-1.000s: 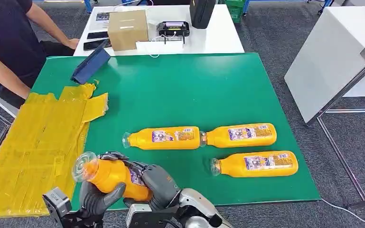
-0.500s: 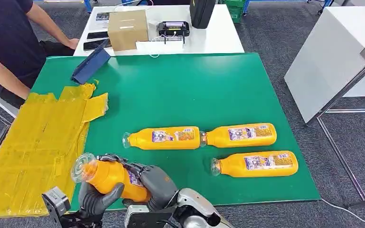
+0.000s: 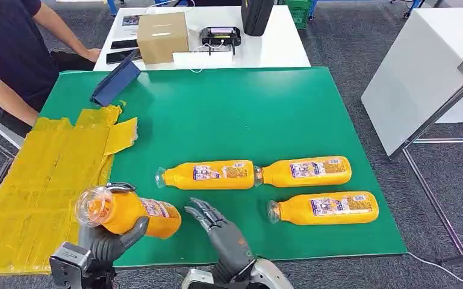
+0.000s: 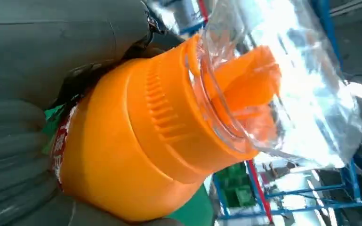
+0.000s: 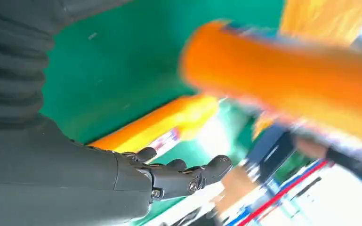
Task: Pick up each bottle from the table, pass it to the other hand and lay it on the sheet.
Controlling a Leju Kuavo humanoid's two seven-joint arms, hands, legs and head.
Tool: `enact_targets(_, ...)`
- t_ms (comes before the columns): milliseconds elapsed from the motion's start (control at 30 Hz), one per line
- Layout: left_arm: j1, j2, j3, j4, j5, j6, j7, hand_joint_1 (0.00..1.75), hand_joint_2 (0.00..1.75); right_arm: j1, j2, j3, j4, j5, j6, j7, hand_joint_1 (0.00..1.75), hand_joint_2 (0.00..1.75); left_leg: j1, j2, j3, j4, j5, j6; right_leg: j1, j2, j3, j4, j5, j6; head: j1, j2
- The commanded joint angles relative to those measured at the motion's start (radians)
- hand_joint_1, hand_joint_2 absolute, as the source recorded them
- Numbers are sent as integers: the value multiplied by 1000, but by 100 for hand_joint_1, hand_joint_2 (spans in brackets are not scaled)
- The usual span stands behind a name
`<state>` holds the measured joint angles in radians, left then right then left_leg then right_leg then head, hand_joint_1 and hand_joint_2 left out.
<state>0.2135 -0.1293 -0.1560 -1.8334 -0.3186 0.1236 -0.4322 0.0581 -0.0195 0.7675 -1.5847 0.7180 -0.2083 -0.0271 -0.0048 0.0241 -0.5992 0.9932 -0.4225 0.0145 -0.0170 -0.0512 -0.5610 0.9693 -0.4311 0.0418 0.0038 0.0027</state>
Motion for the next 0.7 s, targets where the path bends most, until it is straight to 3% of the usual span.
enact_targets(33,-33,-2,56,-52,-242,126,-16,175,175,172,-172,-126,-266,37,-127,100,0,0,2,-6,5,2,-3,-1,1,3,7,-1,-3,-2,0,0)
enact_targets(133,-41,8,44,-65,-458,226,6,175,175,218,-206,-148,-351,48,-136,131,0,0,0,-7,0,2,-1,-1,0,-3,2,1,-3,-1,0,0)
enact_targets(233,-47,27,26,-57,-634,288,49,175,175,229,-206,-162,-376,53,-134,153,0,0,1,-5,2,1,-2,-1,0,0,3,0,-2,-1,0,0)
enact_targets(333,-82,115,-34,28,-1024,310,218,175,175,230,-227,-220,-392,28,-115,163,0,0,1,-3,4,1,-2,-2,1,3,4,0,-2,-2,0,0)
enact_targets(400,-112,177,-89,143,-1229,322,345,175,175,187,-214,-305,-348,-14,-41,137,0,0,1,-6,5,-2,0,-2,0,-1,6,-2,-1,-2,0,0)
enact_targets(500,-171,320,-230,291,-1252,333,506,175,175,111,-148,-392,-266,-29,56,70,0,0,-1,-2,5,-3,1,-1,-1,2,5,-3,1,-1,0,0)
enact_targets(700,-196,333,-279,437,-1252,283,517,175,175,57,-104,-381,-214,-21,106,46,0,0,1,-1,6,-3,2,-1,1,3,5,-3,1,-3,-1,0)
